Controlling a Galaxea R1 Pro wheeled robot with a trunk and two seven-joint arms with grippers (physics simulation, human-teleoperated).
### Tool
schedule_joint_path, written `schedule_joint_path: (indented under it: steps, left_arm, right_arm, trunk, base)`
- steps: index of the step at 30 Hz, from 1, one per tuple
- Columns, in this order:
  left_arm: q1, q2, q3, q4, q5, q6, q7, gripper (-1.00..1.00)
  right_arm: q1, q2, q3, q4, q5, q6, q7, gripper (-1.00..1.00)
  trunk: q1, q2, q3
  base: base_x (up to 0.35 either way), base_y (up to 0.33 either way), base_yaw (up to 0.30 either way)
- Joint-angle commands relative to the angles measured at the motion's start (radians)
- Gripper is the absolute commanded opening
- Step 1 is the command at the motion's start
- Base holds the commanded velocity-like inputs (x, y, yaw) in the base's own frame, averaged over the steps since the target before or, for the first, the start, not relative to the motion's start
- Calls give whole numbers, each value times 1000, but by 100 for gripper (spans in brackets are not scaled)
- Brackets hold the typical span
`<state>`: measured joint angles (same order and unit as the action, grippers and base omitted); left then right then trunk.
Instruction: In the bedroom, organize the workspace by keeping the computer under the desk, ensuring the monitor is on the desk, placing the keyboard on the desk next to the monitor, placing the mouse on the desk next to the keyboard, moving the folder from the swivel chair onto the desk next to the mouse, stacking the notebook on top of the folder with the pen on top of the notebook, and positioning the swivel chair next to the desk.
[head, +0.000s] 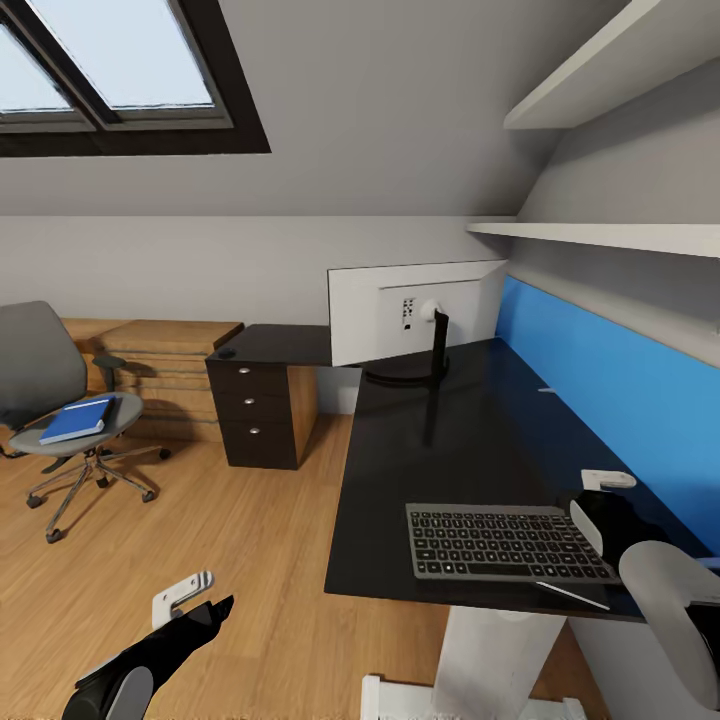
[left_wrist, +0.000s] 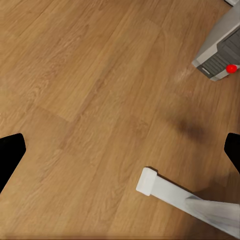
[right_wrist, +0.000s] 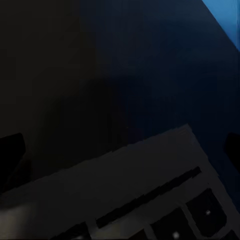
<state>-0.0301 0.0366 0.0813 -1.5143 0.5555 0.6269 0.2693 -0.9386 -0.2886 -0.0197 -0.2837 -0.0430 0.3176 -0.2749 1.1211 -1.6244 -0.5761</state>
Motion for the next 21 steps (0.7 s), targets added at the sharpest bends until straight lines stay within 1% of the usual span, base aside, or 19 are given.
schedule_joint_path:
  steps: [1,7,8,11,17,21]
  left_arm:
    - [-1,0,0,-1,11,4,8,100]
    - [-1,0,-1,-1,11,4,10,100]
    - [-1,0,-2,0,11,4,10,100]
    - [-1,0,-2,0,11,3,10,100]
    - [-1,0,-2,0,11,3,10,100]
    - [-1,0,-2,0,11,3,10,100]
  right_arm:
    - [0,0,-2,-2,-5,5,-3,100]
    - [0,1,-3,-2,24,4,-3,100]
    - [0,2,-3,-2,28,5,-3,100]
    - [0,2,-3,-2,30,5,-3,100]
    - [0,2,-3,-2,31,5,-3,100]
    - [0,2,-3,-2,31,5,-3,100]
  trunk:
    - [0,-1,-1]
    - [0,-1,-1]
    - [0,-1,-1]
    - [0,-1,-1]
    - [0,-1,-1]
    - [0,-1,-1]
  base:
    - [-70,0,0]
    - [-24,0,0]
    - [-199,0,0]
    - [-223,0,0]
    - [-76,0,0]
    - [-206,0,0]
